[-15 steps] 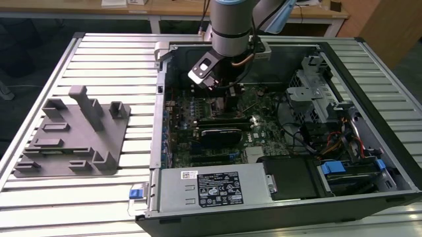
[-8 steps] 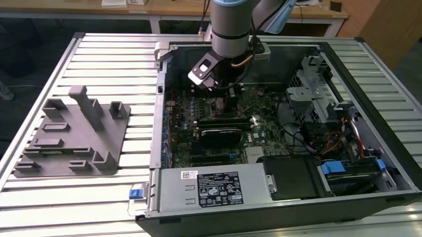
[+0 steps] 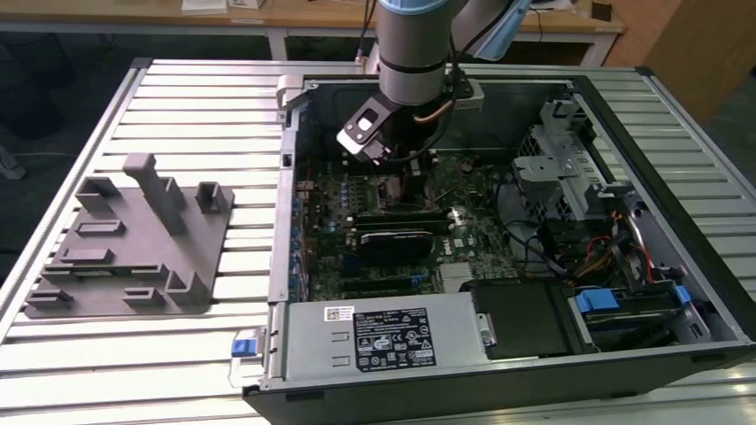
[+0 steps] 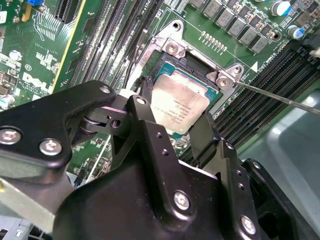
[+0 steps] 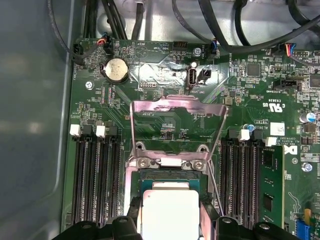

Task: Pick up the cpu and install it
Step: 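Place the cpu into insertion slot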

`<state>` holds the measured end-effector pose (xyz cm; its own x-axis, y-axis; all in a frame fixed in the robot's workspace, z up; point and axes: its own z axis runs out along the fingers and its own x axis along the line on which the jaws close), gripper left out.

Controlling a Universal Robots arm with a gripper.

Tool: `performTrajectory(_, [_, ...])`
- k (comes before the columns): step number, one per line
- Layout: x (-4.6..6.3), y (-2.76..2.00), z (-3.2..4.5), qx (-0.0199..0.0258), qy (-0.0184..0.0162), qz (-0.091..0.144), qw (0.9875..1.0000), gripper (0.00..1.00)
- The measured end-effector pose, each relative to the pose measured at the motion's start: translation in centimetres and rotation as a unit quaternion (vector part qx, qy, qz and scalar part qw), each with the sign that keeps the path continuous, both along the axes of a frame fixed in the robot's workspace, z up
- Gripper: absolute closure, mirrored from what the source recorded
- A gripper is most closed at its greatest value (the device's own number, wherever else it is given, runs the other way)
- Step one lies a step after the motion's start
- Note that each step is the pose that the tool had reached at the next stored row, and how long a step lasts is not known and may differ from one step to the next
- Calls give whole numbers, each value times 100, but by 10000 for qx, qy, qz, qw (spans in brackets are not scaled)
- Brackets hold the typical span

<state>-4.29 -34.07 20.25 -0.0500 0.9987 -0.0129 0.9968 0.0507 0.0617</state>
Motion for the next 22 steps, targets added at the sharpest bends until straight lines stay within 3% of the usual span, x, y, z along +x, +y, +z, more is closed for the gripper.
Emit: performTrajectory(22, [0, 0, -70, 6, 0, -13, 10000, 46])
